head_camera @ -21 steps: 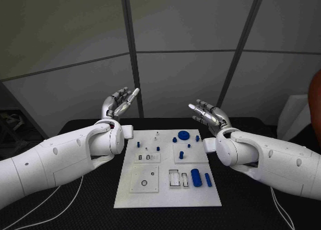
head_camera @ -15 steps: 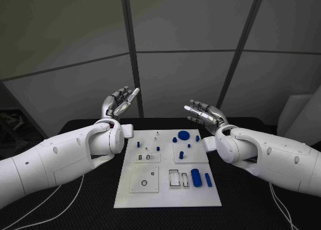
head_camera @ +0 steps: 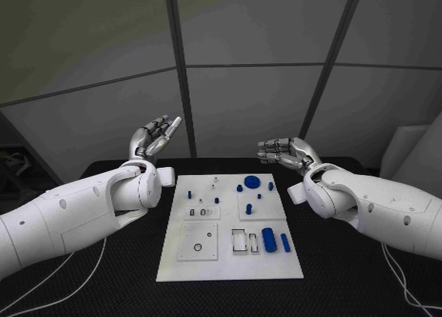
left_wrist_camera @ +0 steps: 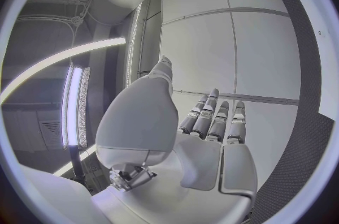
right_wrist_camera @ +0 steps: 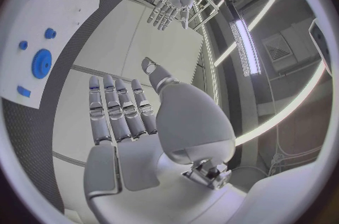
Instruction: Assemble the parts on the task board
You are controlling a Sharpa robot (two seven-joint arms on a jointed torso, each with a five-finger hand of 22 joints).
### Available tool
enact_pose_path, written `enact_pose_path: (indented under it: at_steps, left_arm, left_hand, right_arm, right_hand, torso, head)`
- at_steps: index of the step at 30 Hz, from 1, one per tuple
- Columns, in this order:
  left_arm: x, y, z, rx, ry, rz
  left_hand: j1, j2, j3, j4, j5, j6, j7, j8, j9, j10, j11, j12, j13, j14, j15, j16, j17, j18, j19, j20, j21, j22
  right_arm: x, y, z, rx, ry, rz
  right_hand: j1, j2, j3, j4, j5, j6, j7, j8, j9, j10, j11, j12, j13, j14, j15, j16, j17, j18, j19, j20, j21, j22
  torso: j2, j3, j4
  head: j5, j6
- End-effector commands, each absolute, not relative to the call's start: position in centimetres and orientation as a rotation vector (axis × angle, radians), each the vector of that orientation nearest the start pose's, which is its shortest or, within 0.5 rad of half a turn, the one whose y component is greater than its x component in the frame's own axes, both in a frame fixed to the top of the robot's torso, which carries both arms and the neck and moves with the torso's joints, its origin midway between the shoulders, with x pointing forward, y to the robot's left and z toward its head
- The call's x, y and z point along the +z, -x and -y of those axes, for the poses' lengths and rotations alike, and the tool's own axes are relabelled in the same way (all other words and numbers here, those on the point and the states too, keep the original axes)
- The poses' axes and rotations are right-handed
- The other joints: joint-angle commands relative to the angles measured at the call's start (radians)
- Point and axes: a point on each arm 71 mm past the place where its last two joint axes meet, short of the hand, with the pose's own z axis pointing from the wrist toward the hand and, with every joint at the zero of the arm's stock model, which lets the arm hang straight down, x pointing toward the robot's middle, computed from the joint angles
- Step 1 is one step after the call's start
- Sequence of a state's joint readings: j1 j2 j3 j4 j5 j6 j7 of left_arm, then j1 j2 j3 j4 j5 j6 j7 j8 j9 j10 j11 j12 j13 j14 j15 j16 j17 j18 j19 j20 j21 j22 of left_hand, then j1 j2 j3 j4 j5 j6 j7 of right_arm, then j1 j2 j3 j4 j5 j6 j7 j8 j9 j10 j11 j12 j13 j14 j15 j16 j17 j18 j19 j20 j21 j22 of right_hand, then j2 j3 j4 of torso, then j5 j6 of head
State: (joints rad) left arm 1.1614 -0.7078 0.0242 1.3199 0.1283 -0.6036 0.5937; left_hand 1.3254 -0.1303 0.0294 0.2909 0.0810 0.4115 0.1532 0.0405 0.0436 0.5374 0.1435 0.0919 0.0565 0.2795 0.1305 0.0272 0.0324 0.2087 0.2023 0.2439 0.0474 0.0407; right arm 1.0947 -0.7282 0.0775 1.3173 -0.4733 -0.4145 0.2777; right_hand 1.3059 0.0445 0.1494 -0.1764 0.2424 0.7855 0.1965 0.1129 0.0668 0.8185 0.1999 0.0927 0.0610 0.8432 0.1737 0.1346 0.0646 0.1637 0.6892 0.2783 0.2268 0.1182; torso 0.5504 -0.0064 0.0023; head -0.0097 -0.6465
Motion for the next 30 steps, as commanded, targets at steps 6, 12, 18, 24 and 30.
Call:
enact_pose_path:
  at_steps: [6, 12, 18, 24, 30]
  left_arm:
    - [-17.6, -52.5, -22.3, -1.387, 1.198, -1.053]
    - [-17.2, -51.5, -22.0, -1.426, 1.194, -1.071]
    - [-16.6, -50.2, -22.0, -1.462, 1.188, -1.086]
    - [-16.1, -49.1, -21.8, -1.489, 1.18, -1.088]
    - [-15.7, -48.3, -21.7, -1.507, 1.176, -1.094]
  left_hand:
    - [0.009, 0.022, 0.013, -0.002, -0.001, 0.03, 0.046, 0.007, 0.003, 0.02, 0.018, 0.019, 0.003, 0.018, 0.019, 0.008, 0.003, -0.03, 0.009, 0.016, 0.012, 0.005]
    - [0.012, 0.027, 0.015, -0.004, -0.002, 0.035, 0.048, 0.007, 0.004, 0.024, 0.02, 0.022, 0.003, 0.021, 0.021, 0.008, 0.003, -0.03, 0.012, 0.017, 0.014, 0.007]
    - [0.013, 0.03, 0.016, -0.005, -0.002, 0.037, 0.048, 0.007, 0.004, 0.023, 0.02, 0.023, 0.003, 0.021, 0.021, 0.008, 0.003, -0.029, 0.013, 0.018, 0.015, 0.007]
    - [0.016, 0.035, 0.017, -0.008, -0.001, 0.044, 0.05, 0.008, 0.005, 0.027, 0.022, 0.025, 0.003, 0.028, 0.023, 0.008, 0.003, -0.029, 0.019, 0.02, 0.019, 0.009]
    - [0.017, 0.036, 0.017, -0.009, -0.001, 0.045, 0.051, 0.008, 0.005, 0.027, 0.022, 0.026, 0.003, 0.029, 0.023, 0.008, 0.004, -0.029, 0.02, 0.02, 0.02, 0.009]
  right_arm:
    - [-18.7, -53.2, 20.5, 1.066, -0.42, -1.511]
    - [-17.4, -54.2, 19.4, 0.914, -0.175, -1.616]
    - [-16.4, -55.0, 18.2, 0.719, 0.049, -1.679]
    - [-15.7, -55.6, 17.2, 0.601, 0.17, -1.674]
    - [-15.5, -55.8, 16.2, 0.551, 0.233, -1.677]
  right_hand:
    - [0.016, -0.016, 0.061, -0.081, 0.021, 0.237, -0.017, 0.018, 0.011, 0.283, -0.062, -0.007, 0.005, 0.305, -0.086, 0.051, 0.021, 0.017, 0.278, -0.09, 0.219, 0.095]
    - [0.007, -0.028, 0.07, -0.101, 0.015, 0.27, -0.035, 0.004, 0.013, 0.348, -0.094, -0.025, 0.005, 0.494, -0.144, 0.124, 0.07, 0.02, 0.371, -0.149, 0.403, 0.2]
    - [-0.017, -0.053, 0.092, -0.109, 0.007, 0.275, -0.04, -0.024, 0.009, 0.331, -0.103, -0.034, 0.001, 0.611, -0.169, 0.201, 0.138, 0.019, 0.411, -0.172, 0.536, 0.279]
    - [-0.041, -0.071, 0.122, -0.107, 0.003, 0.281, -0.044, -0.047, 0.007, 0.311, -0.11, -0.033, 0.003, 0.668, -0.179, 0.416, 0.281, -0.04, 0.596, -0.182, 0.886, 0.711]
    - [-0.051, -0.086, 0.153, -0.104, 0.0, 0.266, -0.037, -0.049, 0.006, 0.294, -0.102, -0.032, 0.004, 0.652, -0.166, 0.717, 0.548, -0.075, 0.667, -0.169, 1.074, 0.965]
  torso:
    - [0.017, 0.0003, -0.0006]
    - [0.038, 0.0012, 0.0026]
    - [0.067, -0.0003, 0.0083]
    - [0.094, -0.0044, 0.0135]
    - [0.119, -0.0083, 0.0229]
  head:
    - [0.003, 0.001]
    - [-0.005, 0.003]
    - [-0.011, -0.003]
    - [-0.016, 0.005]
    - [-0.024, 0.011]
